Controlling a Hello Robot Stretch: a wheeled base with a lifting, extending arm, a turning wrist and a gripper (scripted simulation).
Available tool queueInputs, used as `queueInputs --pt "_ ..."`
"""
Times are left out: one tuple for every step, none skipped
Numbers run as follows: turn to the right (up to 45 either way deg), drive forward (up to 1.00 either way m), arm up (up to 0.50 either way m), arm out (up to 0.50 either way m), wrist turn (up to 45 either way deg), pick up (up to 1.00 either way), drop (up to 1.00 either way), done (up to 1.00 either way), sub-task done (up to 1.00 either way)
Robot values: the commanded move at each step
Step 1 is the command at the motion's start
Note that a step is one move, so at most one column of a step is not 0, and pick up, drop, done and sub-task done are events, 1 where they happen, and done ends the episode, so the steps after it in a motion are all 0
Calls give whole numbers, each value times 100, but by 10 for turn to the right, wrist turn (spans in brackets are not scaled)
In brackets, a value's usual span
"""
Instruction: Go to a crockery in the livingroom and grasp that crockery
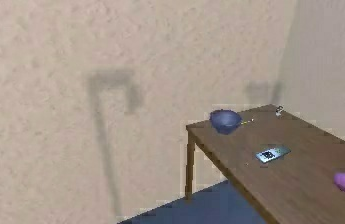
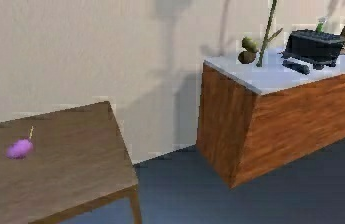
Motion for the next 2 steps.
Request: queueInputs --pt "0 65 0 0 0 0 0 0 0" --pt "-450 0 0 0 0 0 0 0 0"
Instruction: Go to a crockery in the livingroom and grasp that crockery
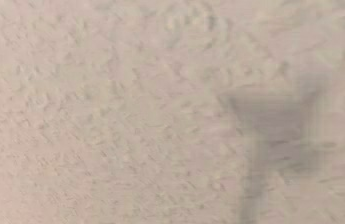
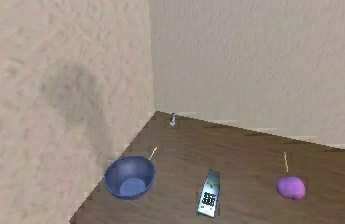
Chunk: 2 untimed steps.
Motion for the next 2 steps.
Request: queueInputs --pt "-90 0 0 0 0 0 0 0 0" --pt "0 0 50 0 0 0 0 0 0"
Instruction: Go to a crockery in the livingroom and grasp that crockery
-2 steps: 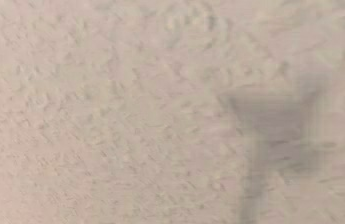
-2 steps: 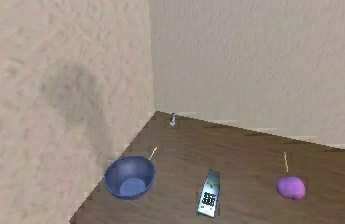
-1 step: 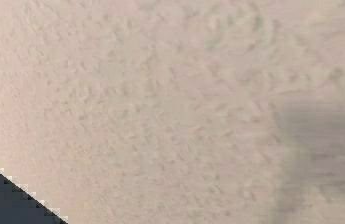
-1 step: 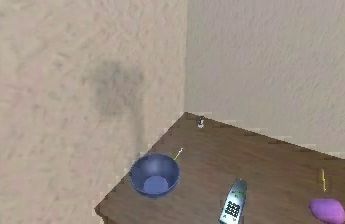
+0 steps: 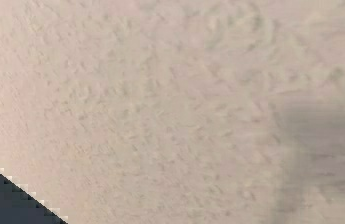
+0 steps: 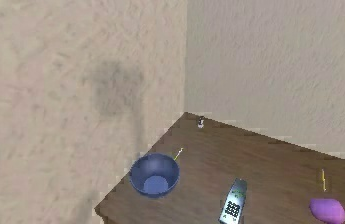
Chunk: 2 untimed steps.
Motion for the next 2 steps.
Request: queueInputs --pt "0 0 38 0 0 0 0 0 0" --pt "0 0 0 12 0 0 0 0 0"
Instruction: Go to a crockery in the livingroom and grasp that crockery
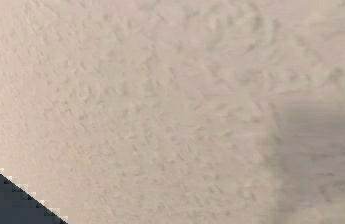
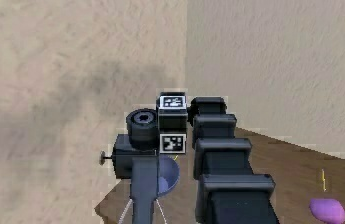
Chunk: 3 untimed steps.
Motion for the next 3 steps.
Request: queueInputs --pt "0 0 0 2 0 0 0 0 0" --pt "0 0 0 0 450 0 0 0 0" --pt "0 0 0 0 450 0 0 0 0"
